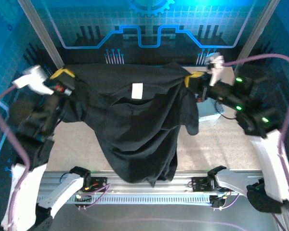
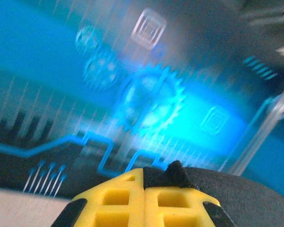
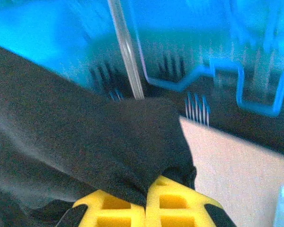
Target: Fold the inside-out t-shirt
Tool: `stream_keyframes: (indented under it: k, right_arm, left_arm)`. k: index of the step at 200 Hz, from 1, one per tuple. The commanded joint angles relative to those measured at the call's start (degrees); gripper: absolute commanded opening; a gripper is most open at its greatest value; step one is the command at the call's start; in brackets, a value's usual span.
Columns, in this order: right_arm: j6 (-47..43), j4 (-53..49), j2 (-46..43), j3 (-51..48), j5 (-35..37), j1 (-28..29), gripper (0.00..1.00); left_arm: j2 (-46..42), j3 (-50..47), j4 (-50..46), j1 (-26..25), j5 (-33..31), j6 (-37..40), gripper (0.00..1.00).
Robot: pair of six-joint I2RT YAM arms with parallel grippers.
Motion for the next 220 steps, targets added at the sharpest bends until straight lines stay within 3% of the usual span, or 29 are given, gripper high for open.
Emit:
stream_keyframes:
  k: [1,33,66,95,149,220]
  right_arm:
    - [-0.93,1.45,5.33,-9.59,7.17,1.95,0.04]
    - [-1.15,8.71,13.84,-22.45,8.66,4.70,0.05]
    - [-0.23,14.39,23.31,-27.57,10.47,4.58,0.10]
    - [-0.10,15.03,28.12,-27.05,12.57,3.57,0.33]
    - [-2.84,14.17,25.31,-28.66,13.35,5.01,0.58]
    - [-2.58,12.88,31.80,-26.18,16.20,5.82,0.48]
  left_arm:
    - [6.29,-6.36,-5.22,0.60,-3.80,-1.91,0.00]
    - [13.31,-16.57,-3.18,0.62,-3.69,-3.84,0.00]
    - [17.42,-22.59,0.41,0.76,-4.71,-4.57,0.00]
    - [20.09,-22.57,1.10,1.51,-4.12,-3.86,0.00]
    - [21.75,-22.67,1.70,2.35,-4.19,-2.93,0.00]
    - [20.78,-23.51,2.13,3.06,-4.07,-3.11,0.00]
